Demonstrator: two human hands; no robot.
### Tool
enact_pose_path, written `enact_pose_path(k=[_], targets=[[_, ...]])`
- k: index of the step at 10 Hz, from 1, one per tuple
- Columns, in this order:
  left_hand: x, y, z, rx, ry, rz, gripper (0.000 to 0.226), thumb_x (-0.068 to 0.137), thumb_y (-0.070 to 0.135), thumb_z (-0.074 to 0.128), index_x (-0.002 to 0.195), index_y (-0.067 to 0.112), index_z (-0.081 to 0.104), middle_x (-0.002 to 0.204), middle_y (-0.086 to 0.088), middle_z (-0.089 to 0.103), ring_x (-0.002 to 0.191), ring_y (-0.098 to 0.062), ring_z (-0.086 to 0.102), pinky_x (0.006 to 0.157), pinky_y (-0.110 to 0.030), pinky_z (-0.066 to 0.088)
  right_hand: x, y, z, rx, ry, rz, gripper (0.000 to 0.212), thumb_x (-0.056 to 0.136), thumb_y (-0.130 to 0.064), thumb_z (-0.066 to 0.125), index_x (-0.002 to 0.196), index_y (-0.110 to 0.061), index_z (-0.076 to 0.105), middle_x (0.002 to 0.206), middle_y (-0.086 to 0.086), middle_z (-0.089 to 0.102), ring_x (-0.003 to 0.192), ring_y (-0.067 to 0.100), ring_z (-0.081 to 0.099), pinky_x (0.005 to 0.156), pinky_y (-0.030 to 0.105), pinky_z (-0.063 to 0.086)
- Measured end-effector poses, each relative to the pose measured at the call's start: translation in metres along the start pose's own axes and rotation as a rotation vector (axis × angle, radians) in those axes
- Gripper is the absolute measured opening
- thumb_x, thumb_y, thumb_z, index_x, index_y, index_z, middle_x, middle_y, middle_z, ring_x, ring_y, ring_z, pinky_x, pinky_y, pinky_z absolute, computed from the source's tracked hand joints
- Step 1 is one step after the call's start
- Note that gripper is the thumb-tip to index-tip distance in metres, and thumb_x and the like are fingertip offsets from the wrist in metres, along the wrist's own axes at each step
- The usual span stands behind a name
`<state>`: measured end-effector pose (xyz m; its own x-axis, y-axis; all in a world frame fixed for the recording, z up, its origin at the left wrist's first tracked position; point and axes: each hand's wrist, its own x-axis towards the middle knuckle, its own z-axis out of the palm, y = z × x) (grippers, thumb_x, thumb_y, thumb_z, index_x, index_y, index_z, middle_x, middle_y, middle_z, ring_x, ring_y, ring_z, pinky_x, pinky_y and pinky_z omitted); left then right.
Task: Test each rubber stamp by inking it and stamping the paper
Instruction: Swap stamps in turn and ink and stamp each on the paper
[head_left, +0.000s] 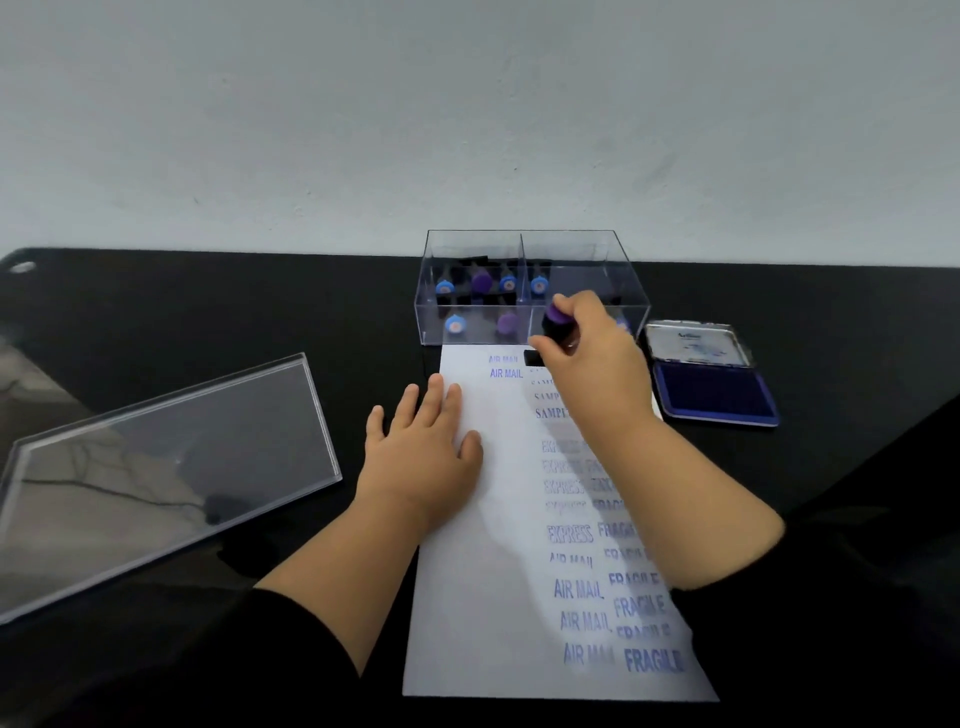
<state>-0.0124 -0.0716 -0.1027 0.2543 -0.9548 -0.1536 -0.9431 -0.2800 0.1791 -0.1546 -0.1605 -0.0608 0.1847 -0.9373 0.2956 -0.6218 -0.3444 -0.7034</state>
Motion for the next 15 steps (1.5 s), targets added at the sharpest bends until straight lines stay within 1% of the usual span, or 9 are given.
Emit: enact_pose_path(k=[2,3,5,6,9,11,12,13,15], targets=[[0.001,-0.001,0.001,-0.007,0.0,0.0,0.058,0.101,0.043,0.016,0.152,0.027,-0.005,0.158,0.007,-0.015,0.146,-0.015,-0.014,0.115,-0.043,-0.011,-0.006,0.002,0.023,-0.027,-0.02,0.021,0.034,0.087,-0.032,0.063,0.119,-0.024,0.054,0.109,-0.004,0.062,0.088,0.018,0.06,0.072,0.026,0.041],[0.0,-0.001,0.002,-0.012,0.004,0.004,0.058,0.101,0.043,0.016,0.152,0.027,-0.005,0.158,0.008,-0.015,0.146,-0.015,-0.014,0.115,-0.043,-0.011,-0.008,-0.001,0.025,-0.054,-0.042,-0.005,0.034,0.088,-0.032,0.062,0.12,-0.023,0.054,0.109,-0.005,0.061,0.089,0.017,0.059,0.071,0.026,0.04],[0.001,-0.002,0.002,-0.007,0.001,0.005,0.058,0.101,0.044,0.016,0.152,0.028,-0.006,0.158,0.007,-0.016,0.146,-0.015,-0.014,0.115,-0.043,-0.012,-0.011,-0.005,0.028,-0.097,-0.12,-0.019,0.038,0.089,-0.033,0.06,0.126,-0.027,0.051,0.117,-0.009,0.059,0.094,0.012,0.057,0.067,0.018,0.031],[0.001,-0.002,0.002,-0.008,-0.002,0.005,0.058,0.1,0.044,0.016,0.152,0.028,-0.006,0.158,0.007,-0.016,0.146,-0.015,-0.014,0.115,-0.043,-0.011,-0.011,-0.005,0.029,-0.11,-0.128,-0.029,0.038,0.09,-0.032,0.06,0.126,-0.025,0.052,0.118,-0.007,0.059,0.095,0.013,0.057,0.067,0.019,0.03],[0.001,-0.002,0.001,-0.008,-0.003,0.005,0.058,0.1,0.044,0.016,0.152,0.028,-0.006,0.158,0.007,-0.015,0.146,-0.015,-0.014,0.115,-0.043,-0.012,-0.012,-0.008,0.034,-0.19,-0.129,-0.038,0.037,0.091,-0.031,0.057,0.126,-0.022,0.051,0.121,-0.003,0.059,0.103,0.02,0.057,0.075,0.028,0.04],[0.0,-0.002,0.0,-0.008,-0.004,0.004,0.058,0.1,0.044,0.016,0.152,0.028,-0.006,0.158,0.007,-0.015,0.146,-0.015,-0.014,0.115,-0.043,-0.011,-0.013,-0.006,0.034,-0.157,-0.128,-0.037,0.037,0.09,-0.031,0.058,0.125,-0.022,0.052,0.119,-0.004,0.06,0.1,0.02,0.058,0.074,0.027,0.039],[-0.001,-0.001,0.0,-0.02,-0.002,0.002,0.058,0.1,0.043,0.017,0.152,0.028,-0.005,0.159,0.008,-0.014,0.146,-0.014,-0.013,0.115,-0.043,-0.011,-0.01,-0.002,0.029,-0.079,-0.086,-0.004,0.036,0.088,-0.032,0.062,0.122,-0.022,0.053,0.113,-0.003,0.062,0.093,0.02,0.059,0.073,0.025,0.038],[-0.001,-0.001,0.0,-0.023,-0.003,-0.001,0.058,0.1,0.043,0.017,0.152,0.027,-0.004,0.159,0.008,-0.014,0.146,-0.014,-0.013,0.115,-0.042,-0.011,-0.006,0.003,0.019,0.009,0.014,0.068,0.036,0.086,-0.032,0.065,0.119,-0.022,0.055,0.114,-0.005,0.063,0.093,0.018,0.06,0.076,0.025,0.042],[-0.001,-0.001,0.0,-0.025,-0.003,-0.004,0.057,0.1,0.042,0.017,0.152,0.028,-0.005,0.158,0.009,-0.014,0.146,-0.013,-0.013,0.116,-0.042,-0.011,-0.001,0.01,0.002,0.089,0.099,0.138,0.035,0.085,-0.029,0.066,0.117,-0.022,0.055,0.095,-0.009,0.061,0.083,0.01,0.054,0.072,0.022,0.038]])
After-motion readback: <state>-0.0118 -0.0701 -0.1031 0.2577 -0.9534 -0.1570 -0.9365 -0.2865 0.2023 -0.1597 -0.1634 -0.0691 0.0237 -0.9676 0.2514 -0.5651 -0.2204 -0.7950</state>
